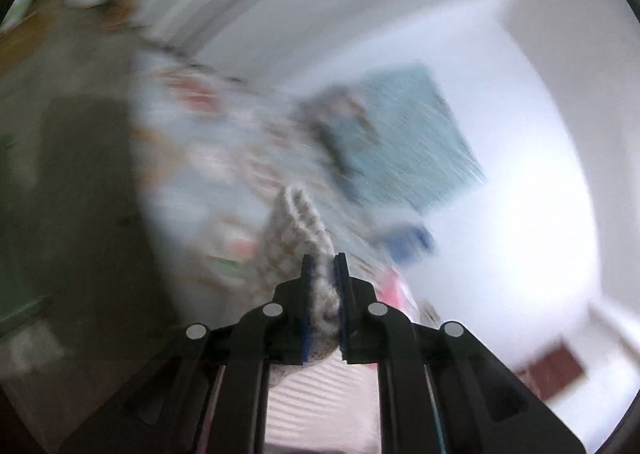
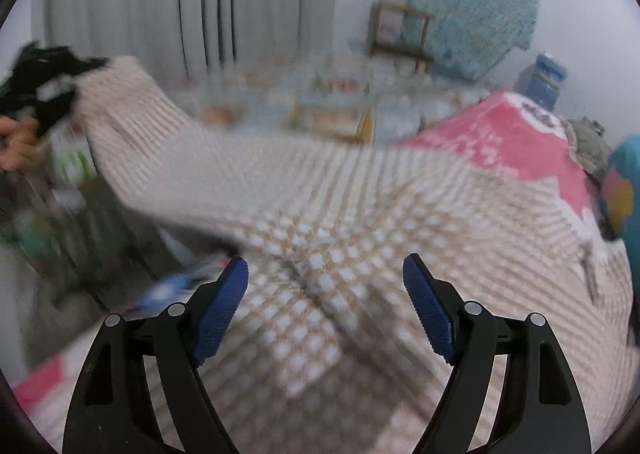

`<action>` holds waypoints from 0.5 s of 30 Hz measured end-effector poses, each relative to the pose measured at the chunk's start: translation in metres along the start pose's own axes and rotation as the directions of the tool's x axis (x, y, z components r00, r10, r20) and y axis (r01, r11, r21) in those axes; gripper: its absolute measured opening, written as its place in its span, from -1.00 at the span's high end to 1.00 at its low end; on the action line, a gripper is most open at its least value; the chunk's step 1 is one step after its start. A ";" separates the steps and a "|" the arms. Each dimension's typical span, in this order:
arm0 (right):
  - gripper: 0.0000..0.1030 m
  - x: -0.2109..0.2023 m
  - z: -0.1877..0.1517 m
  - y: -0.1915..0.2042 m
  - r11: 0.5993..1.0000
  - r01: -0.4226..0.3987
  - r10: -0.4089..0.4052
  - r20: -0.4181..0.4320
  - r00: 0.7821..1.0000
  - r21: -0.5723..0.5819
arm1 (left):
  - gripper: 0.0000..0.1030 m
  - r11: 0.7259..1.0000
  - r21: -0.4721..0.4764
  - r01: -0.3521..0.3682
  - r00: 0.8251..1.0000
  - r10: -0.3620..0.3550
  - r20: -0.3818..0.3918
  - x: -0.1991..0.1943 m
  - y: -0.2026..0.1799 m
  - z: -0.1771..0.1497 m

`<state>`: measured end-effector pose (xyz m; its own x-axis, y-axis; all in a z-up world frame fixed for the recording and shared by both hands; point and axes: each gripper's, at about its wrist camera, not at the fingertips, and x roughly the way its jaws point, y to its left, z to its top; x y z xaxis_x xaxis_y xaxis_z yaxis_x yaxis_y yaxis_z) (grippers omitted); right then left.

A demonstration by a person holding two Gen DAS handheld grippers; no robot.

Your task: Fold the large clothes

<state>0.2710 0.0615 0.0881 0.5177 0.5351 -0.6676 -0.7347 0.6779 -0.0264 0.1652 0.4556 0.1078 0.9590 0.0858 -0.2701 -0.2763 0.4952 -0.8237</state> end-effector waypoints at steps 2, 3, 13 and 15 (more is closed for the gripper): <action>-0.48 -0.041 -0.014 -0.024 0.997 0.029 -0.033 0.063 0.997 0.070 | 0.81 0.991 0.109 0.072 0.995 -0.064 -0.076 0.016 -0.065 -0.022; -0.48 -0.057 -0.023 -0.036 0.994 0.043 -0.051 0.074 0.996 0.105 | 0.81 0.987 0.137 0.086 0.993 -0.074 -0.093 0.021 -0.085 -0.032; -0.48 -0.164 -0.136 -0.135 0.934 0.151 -0.178 0.056 0.982 0.324 | 0.81 0.914 0.118 0.388 0.880 -0.329 -0.342 0.086 -0.256 -0.180; -0.48 -0.180 -0.143 -0.144 0.922 0.160 -0.199 0.078 0.977 0.352 | 0.81 0.902 0.083 0.423 0.850 -0.363 -0.381 0.096 -0.275 -0.216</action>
<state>0.2206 -0.2051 0.1057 0.6860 0.4270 -0.5892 -0.4407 0.8881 0.1306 0.3194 0.1408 0.2002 0.8917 -0.4363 -0.1205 0.1613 0.5551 -0.8160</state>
